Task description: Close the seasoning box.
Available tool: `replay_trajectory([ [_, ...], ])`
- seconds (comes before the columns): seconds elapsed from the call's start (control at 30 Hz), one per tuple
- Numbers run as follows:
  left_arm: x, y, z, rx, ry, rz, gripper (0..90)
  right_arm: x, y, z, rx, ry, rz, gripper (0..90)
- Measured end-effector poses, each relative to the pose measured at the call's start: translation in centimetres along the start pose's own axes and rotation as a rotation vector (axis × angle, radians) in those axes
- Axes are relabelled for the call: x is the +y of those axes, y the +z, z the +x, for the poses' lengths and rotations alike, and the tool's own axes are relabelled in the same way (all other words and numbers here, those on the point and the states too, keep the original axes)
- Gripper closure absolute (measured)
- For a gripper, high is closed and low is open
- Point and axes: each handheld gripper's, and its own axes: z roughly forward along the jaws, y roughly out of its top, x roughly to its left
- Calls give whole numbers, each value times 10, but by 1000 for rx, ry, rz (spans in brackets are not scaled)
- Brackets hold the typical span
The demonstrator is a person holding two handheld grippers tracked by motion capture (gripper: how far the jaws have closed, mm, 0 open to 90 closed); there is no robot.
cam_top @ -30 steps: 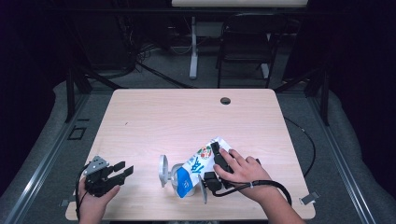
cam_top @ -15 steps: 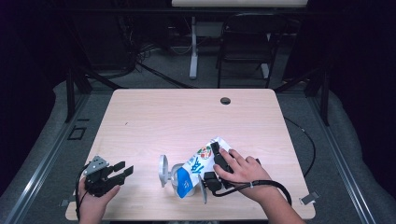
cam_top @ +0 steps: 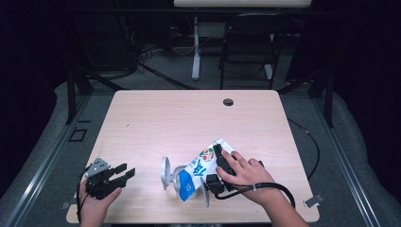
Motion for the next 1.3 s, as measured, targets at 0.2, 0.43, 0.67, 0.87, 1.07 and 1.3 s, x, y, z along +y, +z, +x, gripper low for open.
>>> replay_trajectory([
  [0.2, 0, 0, 0, 0, 1, 0, 559, 0, 1, 0, -6, 8, -17, 555],
  [0.43, 0, 0, 0, 1, 0, 0, 559, 0, 1, 0, -5, 11, -22, 570],
  [0.67, 0, 0, 1, 1, -2, -1, 559, 1, 0, -1, -6, -1, -11, 580],
  [0.87, 0, 0, 1, 0, 1, 0, 559, 1, 0, 0, -13, 1, -18, 590],
  [1.07, 0, 0, 1, 2, -2, 1, 559, 1, 0, -1, -10, 0, -21, 597],
  [1.3, 0, 0, 1, 2, -1, 2, 559, 1, 0, -1, -13, 1, -26, 606],
])
